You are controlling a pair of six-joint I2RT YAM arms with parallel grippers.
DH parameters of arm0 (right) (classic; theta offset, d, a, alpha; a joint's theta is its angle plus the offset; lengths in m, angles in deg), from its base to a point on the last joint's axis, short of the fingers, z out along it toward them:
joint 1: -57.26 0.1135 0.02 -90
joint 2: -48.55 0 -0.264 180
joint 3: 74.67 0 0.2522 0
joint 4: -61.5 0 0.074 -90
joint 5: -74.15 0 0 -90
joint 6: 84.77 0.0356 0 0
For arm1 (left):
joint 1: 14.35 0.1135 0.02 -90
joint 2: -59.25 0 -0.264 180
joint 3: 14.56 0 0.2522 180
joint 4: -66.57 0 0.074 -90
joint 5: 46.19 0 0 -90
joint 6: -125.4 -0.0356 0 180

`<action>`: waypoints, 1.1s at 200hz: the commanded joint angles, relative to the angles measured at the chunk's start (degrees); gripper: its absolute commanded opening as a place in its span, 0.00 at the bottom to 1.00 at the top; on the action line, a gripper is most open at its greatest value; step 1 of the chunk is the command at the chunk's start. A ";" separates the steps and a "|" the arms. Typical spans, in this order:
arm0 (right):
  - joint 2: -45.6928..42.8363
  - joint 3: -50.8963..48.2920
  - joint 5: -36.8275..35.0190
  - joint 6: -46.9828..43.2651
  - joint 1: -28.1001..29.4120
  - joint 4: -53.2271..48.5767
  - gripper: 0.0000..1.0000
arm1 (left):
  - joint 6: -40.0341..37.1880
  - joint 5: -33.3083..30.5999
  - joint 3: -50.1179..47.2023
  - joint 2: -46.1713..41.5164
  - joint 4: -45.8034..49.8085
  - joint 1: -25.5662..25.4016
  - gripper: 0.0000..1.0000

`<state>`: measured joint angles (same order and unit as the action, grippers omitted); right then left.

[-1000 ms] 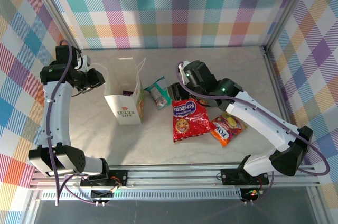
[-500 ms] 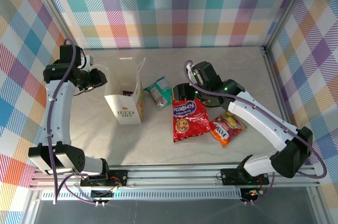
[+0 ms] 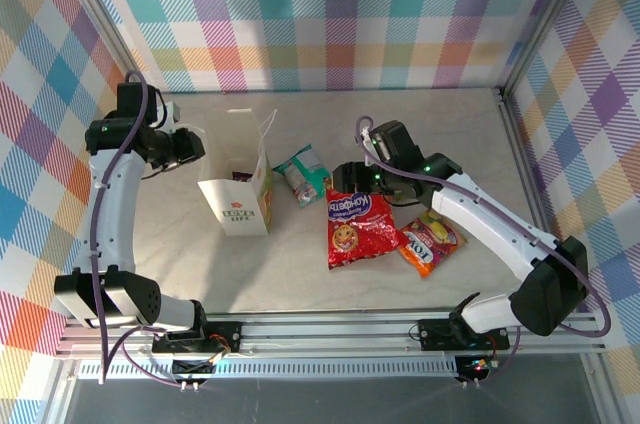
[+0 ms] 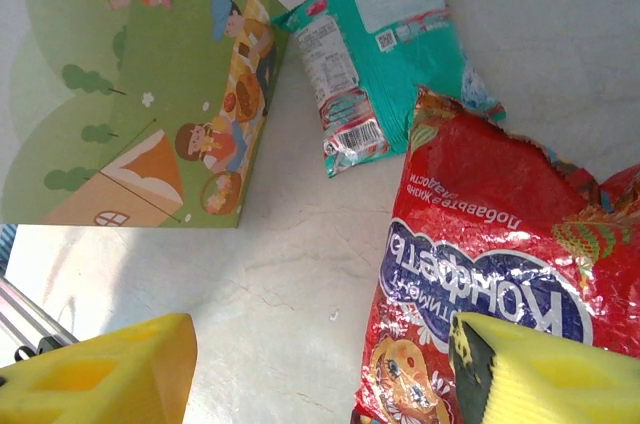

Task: Place the snacks into the paper bag

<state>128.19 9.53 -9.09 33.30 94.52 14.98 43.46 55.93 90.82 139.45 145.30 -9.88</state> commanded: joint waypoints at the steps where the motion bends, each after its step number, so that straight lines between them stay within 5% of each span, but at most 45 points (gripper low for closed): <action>1: 1.22 -1.36 2.35 1.65 -0.34 1.79 0.68 | -0.76 -0.96 1.12 0.65 -0.90 -0.60 0.31; 76: 5.83 -1.20 5.17 2.06 -0.43 5.23 0.69 | -1.46 -1.15 -0.03 -1.02 -0.81 -0.73 0.34; 220: 28.87 24.37 6.21 -4.65 -0.17 -2.20 0.75 | -1.37 -2.01 -1.36 -1.37 -1.14 -0.76 0.36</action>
<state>154.24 31.45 -4.36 29.61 94.34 14.24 43.22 55.02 90.38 139.41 144.38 -9.90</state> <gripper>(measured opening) 0.741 0.358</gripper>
